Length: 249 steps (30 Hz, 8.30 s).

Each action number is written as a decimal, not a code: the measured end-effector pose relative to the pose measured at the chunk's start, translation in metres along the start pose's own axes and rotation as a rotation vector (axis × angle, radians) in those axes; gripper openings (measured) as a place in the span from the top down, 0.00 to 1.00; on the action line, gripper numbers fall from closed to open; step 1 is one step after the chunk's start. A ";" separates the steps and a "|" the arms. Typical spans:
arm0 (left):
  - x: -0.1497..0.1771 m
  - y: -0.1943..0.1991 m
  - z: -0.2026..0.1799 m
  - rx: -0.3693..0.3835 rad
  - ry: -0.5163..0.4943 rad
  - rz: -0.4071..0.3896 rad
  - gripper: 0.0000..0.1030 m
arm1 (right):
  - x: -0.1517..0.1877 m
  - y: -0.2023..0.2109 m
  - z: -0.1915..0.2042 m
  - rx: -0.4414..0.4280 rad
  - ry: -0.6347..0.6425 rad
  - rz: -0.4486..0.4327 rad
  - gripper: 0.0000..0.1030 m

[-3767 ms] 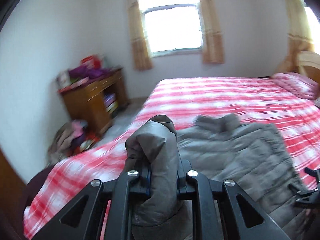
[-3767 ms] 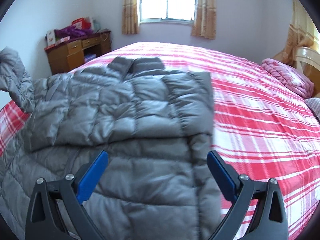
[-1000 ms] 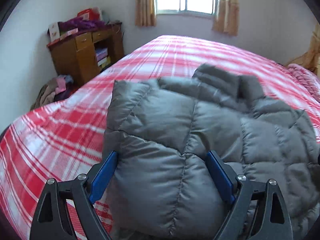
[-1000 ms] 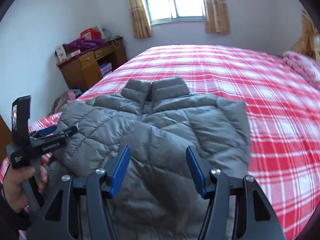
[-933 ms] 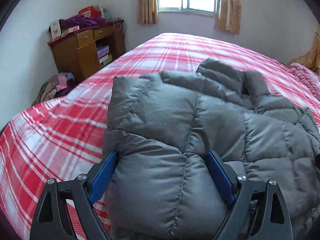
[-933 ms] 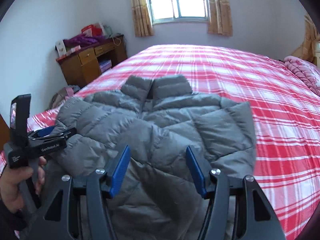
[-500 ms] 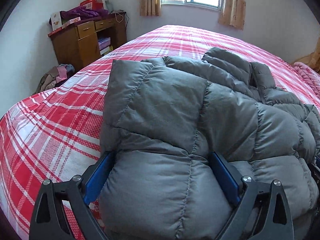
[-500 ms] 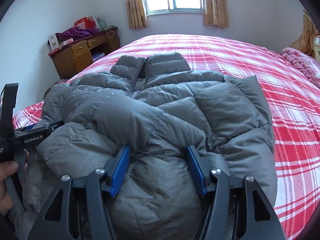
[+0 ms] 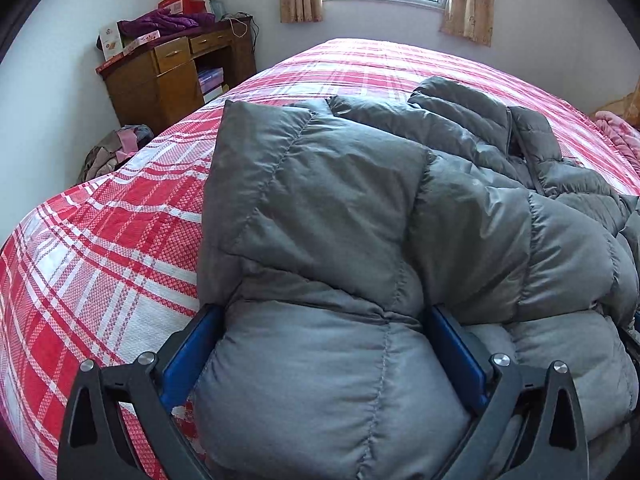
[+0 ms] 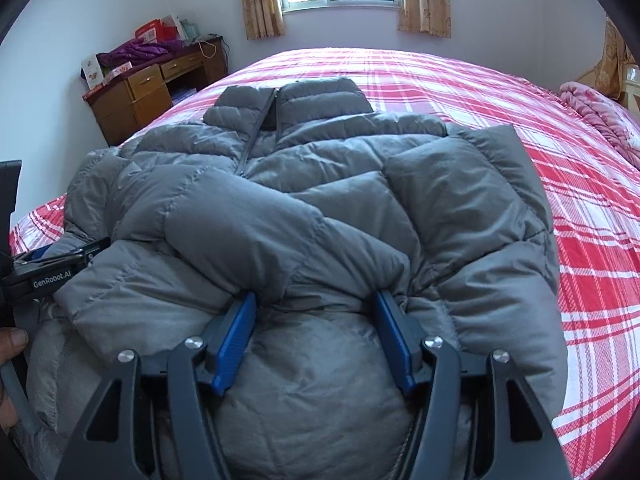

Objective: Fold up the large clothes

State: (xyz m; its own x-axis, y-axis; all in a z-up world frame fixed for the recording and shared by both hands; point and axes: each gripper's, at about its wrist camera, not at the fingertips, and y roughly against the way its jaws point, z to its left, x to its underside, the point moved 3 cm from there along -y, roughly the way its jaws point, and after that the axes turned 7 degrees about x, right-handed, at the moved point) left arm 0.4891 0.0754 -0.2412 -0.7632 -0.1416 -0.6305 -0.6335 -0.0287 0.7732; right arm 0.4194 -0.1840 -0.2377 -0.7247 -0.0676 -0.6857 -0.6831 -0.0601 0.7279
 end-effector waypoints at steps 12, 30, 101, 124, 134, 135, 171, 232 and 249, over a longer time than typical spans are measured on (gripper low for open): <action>-0.020 0.056 0.006 0.036 -0.014 -0.083 0.01 | -0.021 0.040 -0.006 0.007 0.008 -0.076 0.38; -0.040 -0.023 0.002 -0.012 0.010 -0.032 0.01 | -0.038 -0.014 0.006 0.015 0.045 -0.034 0.38; -0.222 -0.074 -0.044 0.142 0.000 0.061 0.01 | -0.190 -0.075 -0.058 -0.015 -0.149 0.145 0.09; -0.231 -0.135 -0.089 0.373 -0.103 0.248 0.77 | -0.221 -0.159 -0.045 -0.063 -0.059 0.390 0.80; -0.201 -0.050 -0.074 0.382 -0.250 0.080 0.92 | -0.197 -0.081 -0.059 -0.026 0.082 0.252 0.92; -0.195 -0.043 -0.074 0.376 -0.265 0.065 0.92 | -0.194 -0.076 -0.059 -0.024 0.092 0.239 0.92; -0.122 0.032 -0.055 0.182 -0.436 -0.152 0.10 | -0.117 -0.027 -0.101 0.044 0.121 0.078 0.51; -0.122 -0.113 -0.076 0.064 -0.105 0.010 0.01 | -0.116 -0.106 -0.031 0.033 0.024 0.030 0.57; -0.133 -0.002 -0.043 0.136 -0.102 -0.060 0.01 | -0.120 -0.055 -0.053 0.009 -0.023 -0.008 0.31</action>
State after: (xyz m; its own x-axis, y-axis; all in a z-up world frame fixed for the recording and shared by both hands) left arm 0.5971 0.0520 -0.1557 -0.7280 -0.0423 -0.6843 -0.6845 0.1014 0.7219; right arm 0.5489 -0.2258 -0.1958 -0.7213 -0.0445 -0.6911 -0.6892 -0.0517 0.7227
